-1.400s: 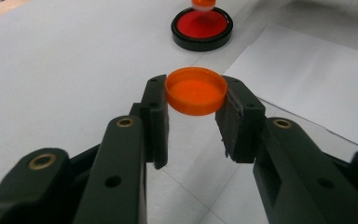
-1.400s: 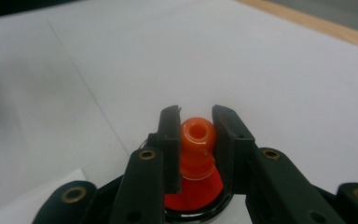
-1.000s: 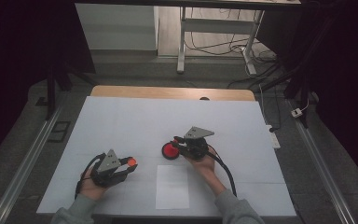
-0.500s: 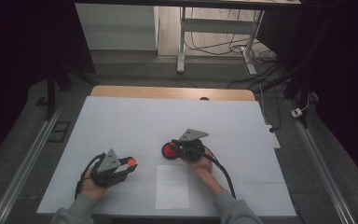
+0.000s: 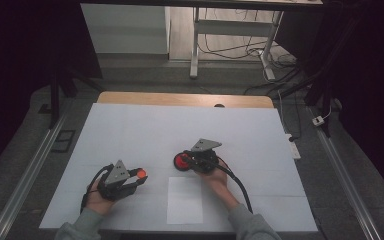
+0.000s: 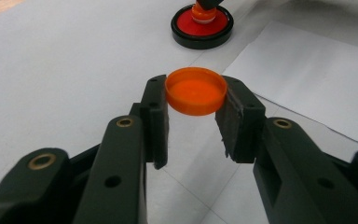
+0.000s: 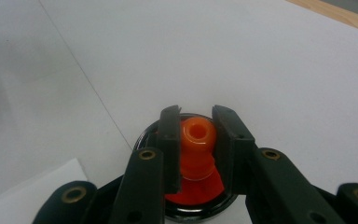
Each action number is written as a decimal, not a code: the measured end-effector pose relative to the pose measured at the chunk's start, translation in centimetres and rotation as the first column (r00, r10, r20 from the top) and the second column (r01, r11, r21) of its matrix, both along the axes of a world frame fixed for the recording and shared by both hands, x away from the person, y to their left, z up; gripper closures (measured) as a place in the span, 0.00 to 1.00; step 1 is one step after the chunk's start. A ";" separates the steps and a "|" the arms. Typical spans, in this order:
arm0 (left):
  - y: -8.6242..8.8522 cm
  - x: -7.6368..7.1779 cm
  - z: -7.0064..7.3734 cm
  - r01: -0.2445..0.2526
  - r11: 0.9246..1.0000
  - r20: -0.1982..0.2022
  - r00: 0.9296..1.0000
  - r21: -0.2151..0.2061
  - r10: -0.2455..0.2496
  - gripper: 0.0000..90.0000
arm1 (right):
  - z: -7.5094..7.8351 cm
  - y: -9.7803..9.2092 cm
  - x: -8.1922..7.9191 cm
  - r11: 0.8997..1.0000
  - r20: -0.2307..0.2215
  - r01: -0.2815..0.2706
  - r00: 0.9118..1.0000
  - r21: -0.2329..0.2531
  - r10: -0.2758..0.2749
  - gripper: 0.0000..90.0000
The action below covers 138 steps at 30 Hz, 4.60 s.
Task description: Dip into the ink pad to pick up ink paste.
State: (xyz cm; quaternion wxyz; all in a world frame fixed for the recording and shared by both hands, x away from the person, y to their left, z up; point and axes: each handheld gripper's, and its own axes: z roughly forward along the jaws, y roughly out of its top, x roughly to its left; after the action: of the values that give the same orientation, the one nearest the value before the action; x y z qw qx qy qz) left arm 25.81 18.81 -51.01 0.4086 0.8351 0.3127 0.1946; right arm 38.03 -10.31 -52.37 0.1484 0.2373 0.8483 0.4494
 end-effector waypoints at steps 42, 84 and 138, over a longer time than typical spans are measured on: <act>0.1 0.0 0.0 -0.011 1.000 0.004 1.000 0.000 0.011 0.72 | -0.4 0.0 -0.3 1.000 0.029 0.005 1.000 -0.002 -0.005 0.81; 0.4 0.1 0.0 -0.024 1.000 0.011 1.000 -0.006 0.024 0.72 | 2.1 -1.0 -1.3 0.991 0.016 -0.008 1.000 0.132 0.006 0.81; 0.7 0.2 -0.1 -0.032 0.999 0.009 0.999 -0.009 0.032 0.71 | 4.2 -4.2 -3.8 0.986 0.032 -0.015 0.999 0.164 0.010 0.80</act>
State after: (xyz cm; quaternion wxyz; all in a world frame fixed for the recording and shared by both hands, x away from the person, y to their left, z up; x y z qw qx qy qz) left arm 26.06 19.47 -51.14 0.4103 0.8275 0.3249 0.2035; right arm 34.19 -14.52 -48.18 0.1389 0.2364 0.8076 0.5222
